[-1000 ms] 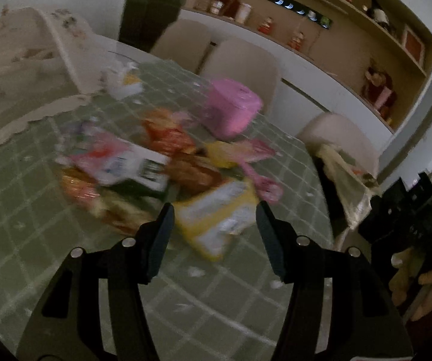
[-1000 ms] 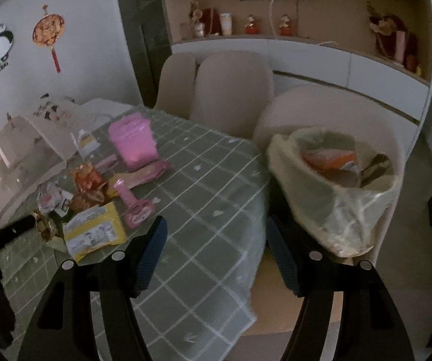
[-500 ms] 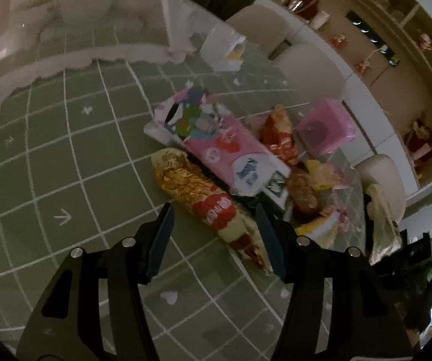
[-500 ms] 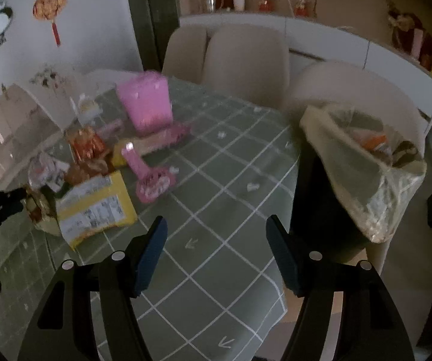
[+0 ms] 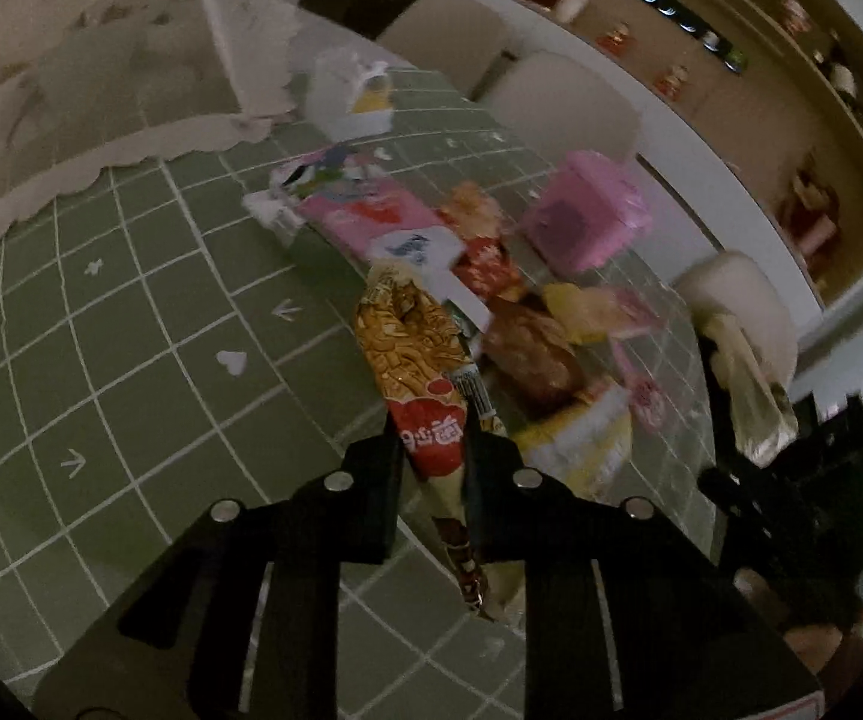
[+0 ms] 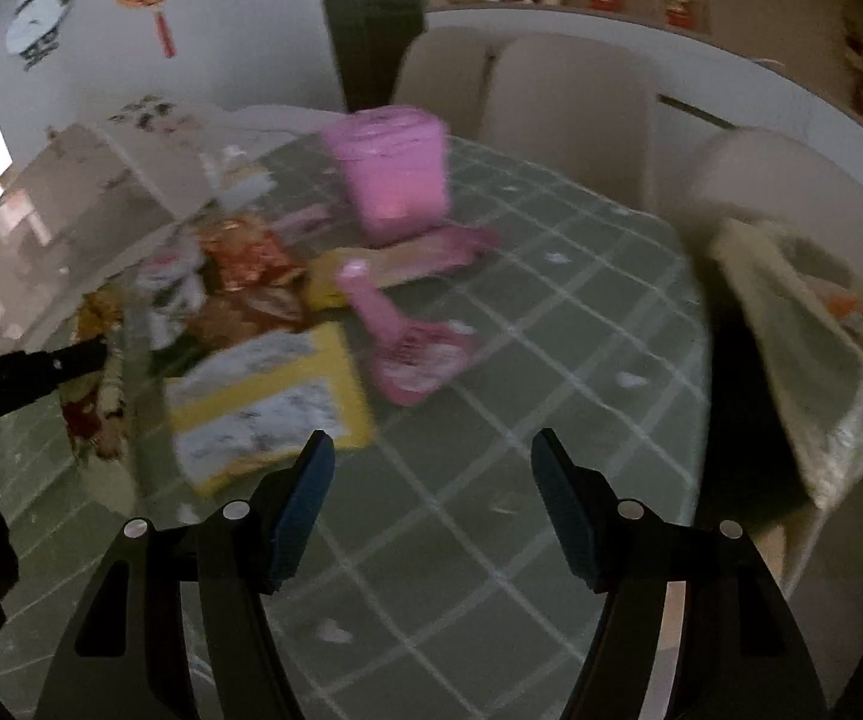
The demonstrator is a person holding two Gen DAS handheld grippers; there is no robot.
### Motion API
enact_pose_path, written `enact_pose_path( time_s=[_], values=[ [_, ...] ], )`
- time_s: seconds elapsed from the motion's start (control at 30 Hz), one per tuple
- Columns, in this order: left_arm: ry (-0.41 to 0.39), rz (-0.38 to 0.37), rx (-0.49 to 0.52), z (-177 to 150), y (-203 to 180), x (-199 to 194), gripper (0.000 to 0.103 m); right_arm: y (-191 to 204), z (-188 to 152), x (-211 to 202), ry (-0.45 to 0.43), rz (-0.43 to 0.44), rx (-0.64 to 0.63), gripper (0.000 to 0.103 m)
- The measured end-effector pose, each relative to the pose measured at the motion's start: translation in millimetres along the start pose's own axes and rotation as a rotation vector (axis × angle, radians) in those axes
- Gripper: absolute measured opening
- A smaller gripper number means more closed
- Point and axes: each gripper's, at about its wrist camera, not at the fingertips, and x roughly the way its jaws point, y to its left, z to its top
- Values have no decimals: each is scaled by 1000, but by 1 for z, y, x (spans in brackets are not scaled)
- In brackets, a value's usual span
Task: Collect trash
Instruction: 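Grasp the striped snack stick with the left tool while the right tool grasps the yellow packet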
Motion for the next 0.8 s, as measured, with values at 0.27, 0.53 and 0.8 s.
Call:
enact_pose_path(
  time_s=[0.27,0.53,0.8],
  values=[
    [30,20,-52,-12,17,-11,17,65,3,26,58,133,-85,64],
    [27,13,-77,-17,25,-16,17,76,-10,40,73,-16,-212,64],
    [26,-21,-79,-21,21,-11,17,1,-6,19,49,-134,-88,64]
  ],
)
